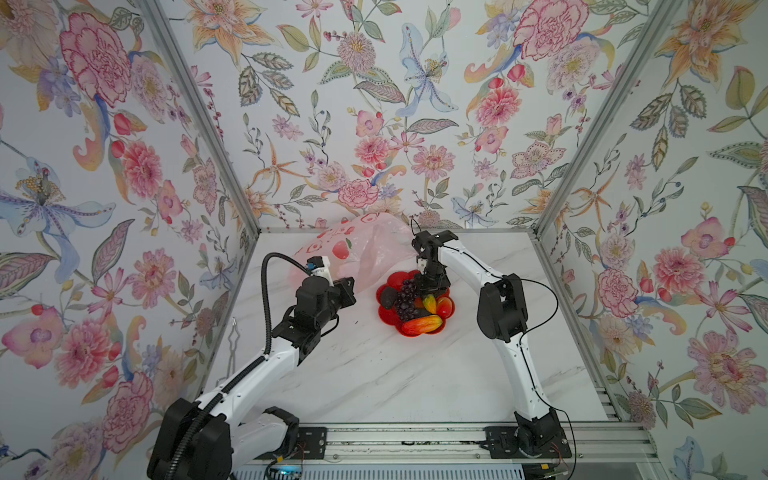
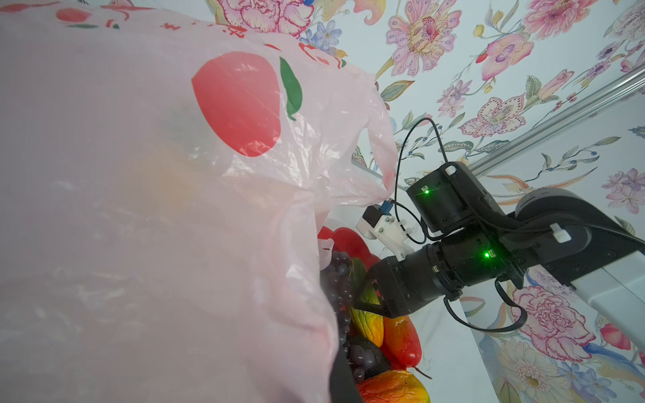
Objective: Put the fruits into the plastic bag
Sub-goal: 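Lower the right gripper onto the green cucumber beside the grapes, then close the right gripper on the cucumber and lift it toward the bag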
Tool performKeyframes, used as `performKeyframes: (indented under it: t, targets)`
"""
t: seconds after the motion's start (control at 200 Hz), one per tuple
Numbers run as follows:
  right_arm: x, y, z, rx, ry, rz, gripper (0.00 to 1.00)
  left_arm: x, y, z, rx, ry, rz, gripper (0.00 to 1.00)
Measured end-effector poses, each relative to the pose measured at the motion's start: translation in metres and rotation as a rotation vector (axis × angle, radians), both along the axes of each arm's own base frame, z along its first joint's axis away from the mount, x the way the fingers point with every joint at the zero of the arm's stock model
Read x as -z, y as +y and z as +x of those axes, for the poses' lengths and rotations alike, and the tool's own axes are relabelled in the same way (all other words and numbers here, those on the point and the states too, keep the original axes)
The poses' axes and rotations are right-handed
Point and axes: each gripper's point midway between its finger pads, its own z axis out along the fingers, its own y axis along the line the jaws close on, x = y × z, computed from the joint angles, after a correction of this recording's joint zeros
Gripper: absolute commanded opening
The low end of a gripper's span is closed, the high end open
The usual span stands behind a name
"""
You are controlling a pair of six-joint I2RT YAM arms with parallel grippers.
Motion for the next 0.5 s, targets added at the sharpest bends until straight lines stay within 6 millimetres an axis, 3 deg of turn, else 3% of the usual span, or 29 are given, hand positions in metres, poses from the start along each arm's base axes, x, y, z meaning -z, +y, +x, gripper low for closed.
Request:
performKeyframes:
  t: [0.24, 0.5]
  targets:
    - [-0.008, 0.005, 0.008, 0.013, -0.051, 0.022, 0.35, 0.000, 0.000, 0.000, 0.002, 0.000, -0.001, 0.00]
    - [-0.049, 0.011, 0.016, 0.047, -0.143, 0.093, 0.35, 0.001, -0.001, -0.001, 0.005, 0.002, -0.002, 0.00]
